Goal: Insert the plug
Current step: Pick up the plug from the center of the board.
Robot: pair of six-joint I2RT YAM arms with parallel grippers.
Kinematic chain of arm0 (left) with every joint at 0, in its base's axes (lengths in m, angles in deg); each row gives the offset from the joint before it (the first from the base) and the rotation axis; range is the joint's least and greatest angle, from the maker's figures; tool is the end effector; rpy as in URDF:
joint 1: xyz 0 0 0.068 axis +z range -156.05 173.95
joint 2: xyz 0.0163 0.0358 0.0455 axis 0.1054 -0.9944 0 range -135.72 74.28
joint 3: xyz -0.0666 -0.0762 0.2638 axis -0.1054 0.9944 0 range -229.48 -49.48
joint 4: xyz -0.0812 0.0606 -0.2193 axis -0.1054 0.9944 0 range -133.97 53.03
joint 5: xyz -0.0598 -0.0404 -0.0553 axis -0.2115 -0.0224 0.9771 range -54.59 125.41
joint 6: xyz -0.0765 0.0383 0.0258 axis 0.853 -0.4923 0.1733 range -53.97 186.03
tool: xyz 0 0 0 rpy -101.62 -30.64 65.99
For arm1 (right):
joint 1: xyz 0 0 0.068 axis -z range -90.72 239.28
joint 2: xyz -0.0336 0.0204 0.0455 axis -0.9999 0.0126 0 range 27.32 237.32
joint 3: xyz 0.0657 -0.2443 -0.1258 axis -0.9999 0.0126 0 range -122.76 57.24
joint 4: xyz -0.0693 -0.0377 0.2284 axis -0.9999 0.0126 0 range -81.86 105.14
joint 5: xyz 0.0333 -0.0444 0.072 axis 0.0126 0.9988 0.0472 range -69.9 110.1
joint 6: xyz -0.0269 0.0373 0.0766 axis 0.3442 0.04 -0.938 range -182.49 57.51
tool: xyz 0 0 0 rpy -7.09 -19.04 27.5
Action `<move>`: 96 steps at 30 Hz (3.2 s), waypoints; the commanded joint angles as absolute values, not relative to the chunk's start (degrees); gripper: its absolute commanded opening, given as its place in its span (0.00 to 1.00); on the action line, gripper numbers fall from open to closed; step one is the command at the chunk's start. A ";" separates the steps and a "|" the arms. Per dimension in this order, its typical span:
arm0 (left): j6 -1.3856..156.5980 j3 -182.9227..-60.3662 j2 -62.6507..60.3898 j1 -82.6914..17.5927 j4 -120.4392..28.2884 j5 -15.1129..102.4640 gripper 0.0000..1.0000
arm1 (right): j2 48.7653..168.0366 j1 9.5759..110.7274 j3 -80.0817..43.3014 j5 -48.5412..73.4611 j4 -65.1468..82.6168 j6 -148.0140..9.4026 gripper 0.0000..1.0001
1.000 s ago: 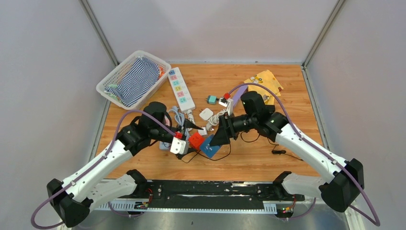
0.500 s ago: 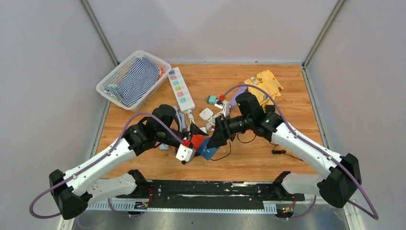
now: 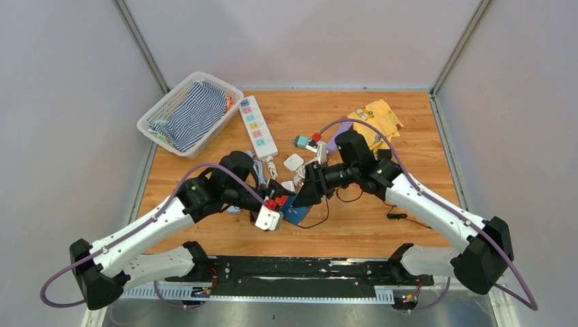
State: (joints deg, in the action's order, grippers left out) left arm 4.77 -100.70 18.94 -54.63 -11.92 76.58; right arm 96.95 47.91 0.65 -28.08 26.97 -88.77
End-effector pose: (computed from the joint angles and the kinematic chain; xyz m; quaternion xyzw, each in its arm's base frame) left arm 0.0928 -0.1843 0.3036 0.7746 0.3495 -0.2648 0.4558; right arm 0.1589 0.2190 0.3113 -0.3014 0.7650 0.5433 0.1698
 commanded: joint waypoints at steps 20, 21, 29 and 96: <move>68.27 -100.61 22.73 -44.47 -33.73 57.54 0.00 | 73.63 48.65 9.59 16.37 8.92 -83.87 0.87; 72.31 -100.40 23.22 -41.34 -35.55 58.88 0.00 | 73.35 48.66 10.06 15.93 5.40 -83.44 0.86; 90.19 -100.35 27.22 -37.08 -47.84 65.34 0.00 | 73.65 48.54 18.18 -3.20 -20.70 -85.20 0.85; 122.30 -86.32 25.00 -45.16 -91.70 54.45 0.00 | 88.85 43.78 17.85 -3.44 -67.38 -104.12 0.92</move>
